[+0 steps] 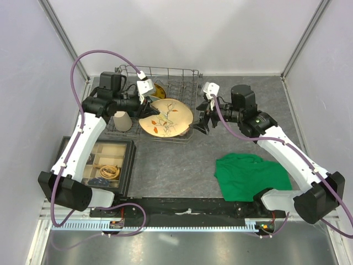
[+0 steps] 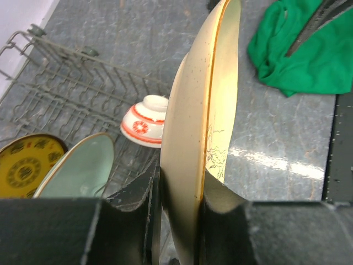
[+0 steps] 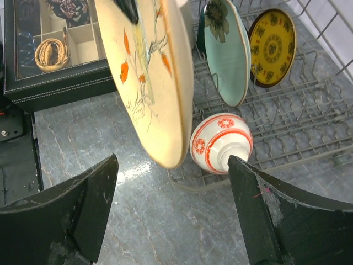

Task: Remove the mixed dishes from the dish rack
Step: Pick up the plate from the dish rack.

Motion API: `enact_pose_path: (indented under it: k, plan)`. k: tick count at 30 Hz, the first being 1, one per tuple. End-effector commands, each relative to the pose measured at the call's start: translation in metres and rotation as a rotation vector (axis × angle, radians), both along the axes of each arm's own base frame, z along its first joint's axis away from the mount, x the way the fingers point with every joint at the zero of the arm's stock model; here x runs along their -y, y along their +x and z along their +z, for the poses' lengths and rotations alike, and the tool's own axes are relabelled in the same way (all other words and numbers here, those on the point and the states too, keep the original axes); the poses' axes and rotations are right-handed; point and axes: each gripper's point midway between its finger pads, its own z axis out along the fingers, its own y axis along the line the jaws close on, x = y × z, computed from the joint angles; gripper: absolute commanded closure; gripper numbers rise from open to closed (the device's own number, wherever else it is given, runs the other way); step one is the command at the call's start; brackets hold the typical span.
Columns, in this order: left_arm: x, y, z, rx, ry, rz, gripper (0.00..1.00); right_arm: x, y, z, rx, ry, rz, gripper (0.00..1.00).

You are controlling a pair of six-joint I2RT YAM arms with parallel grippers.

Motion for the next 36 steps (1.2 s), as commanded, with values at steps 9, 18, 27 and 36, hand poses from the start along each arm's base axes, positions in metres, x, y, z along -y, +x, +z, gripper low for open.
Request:
enact_pose_path:
  k: [9,18,27,36]
  plan:
    - [0.022,-0.044,0.048,0.102,-0.171,-0.168,0.99,-0.030,0.002,0.027,0.064,0.026,0.089,0.18]
    - [0.028,-0.049,0.041,0.107,-0.183,-0.175,0.99,-0.047,-0.005,0.022,0.035,0.026,0.141,0.42]
    - [0.030,-0.042,0.038,0.129,-0.186,-0.146,0.98,-0.048,-0.009,0.014,0.020,0.014,0.154,0.72]
    - [0.031,-0.037,0.041,0.148,-0.199,-0.132,0.90,-0.042,-0.014,0.010,0.029,0.006,0.146,1.00]
